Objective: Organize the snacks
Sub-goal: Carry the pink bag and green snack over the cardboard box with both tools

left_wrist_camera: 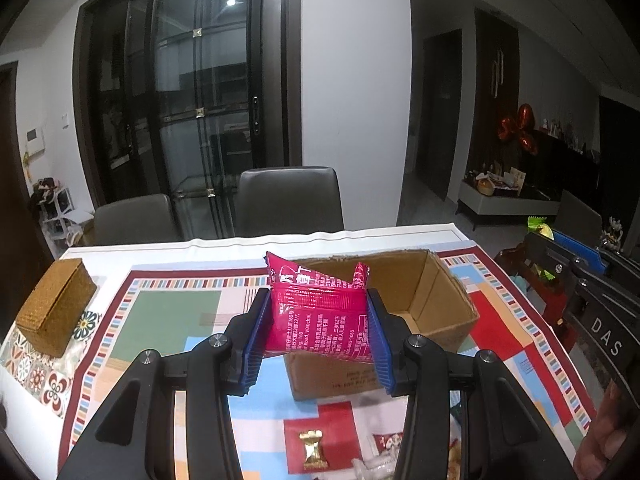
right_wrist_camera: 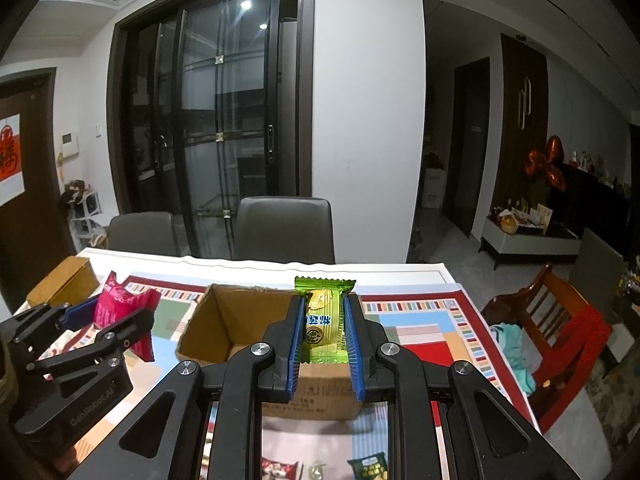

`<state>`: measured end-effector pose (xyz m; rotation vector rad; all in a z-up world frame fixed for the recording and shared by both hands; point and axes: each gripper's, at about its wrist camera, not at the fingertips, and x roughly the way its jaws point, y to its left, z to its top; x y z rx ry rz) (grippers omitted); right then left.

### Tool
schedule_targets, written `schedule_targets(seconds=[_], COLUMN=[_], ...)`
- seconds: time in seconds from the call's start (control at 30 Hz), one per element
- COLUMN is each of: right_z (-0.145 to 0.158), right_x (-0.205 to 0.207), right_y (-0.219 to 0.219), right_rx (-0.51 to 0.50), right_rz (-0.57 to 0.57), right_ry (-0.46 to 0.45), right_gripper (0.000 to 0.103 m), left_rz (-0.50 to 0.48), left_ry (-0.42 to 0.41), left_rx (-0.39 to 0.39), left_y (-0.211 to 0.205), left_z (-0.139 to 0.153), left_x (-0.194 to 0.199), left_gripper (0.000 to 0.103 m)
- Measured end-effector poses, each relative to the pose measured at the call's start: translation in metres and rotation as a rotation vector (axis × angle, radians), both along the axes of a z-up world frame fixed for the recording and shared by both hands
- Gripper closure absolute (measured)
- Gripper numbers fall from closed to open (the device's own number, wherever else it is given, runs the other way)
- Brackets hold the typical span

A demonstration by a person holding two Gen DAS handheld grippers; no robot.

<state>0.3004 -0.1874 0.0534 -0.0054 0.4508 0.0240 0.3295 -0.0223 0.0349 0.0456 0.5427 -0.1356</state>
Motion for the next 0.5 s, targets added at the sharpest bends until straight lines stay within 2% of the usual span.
schedule_targets(seconds=[0.33,0.5], right_z=[-0.009,-0.016], right_x=[0.038,0.054], right_y=[-0.005,-0.003], right_rx=[0.010,-0.015], right_rz=[0.011,0.012], right_ry=[0.036,0.053], right_gripper=[0.082,0.082], left_rz=[-0.022,-0.026], left_ry=[0.002,0.034], left_rx=[-0.009,-0.025], left_y=[-0.005,-0.003], left_z=[-0.005,-0.012], left_x=[0.035,0.054], left_gripper=[0.058,0.058])
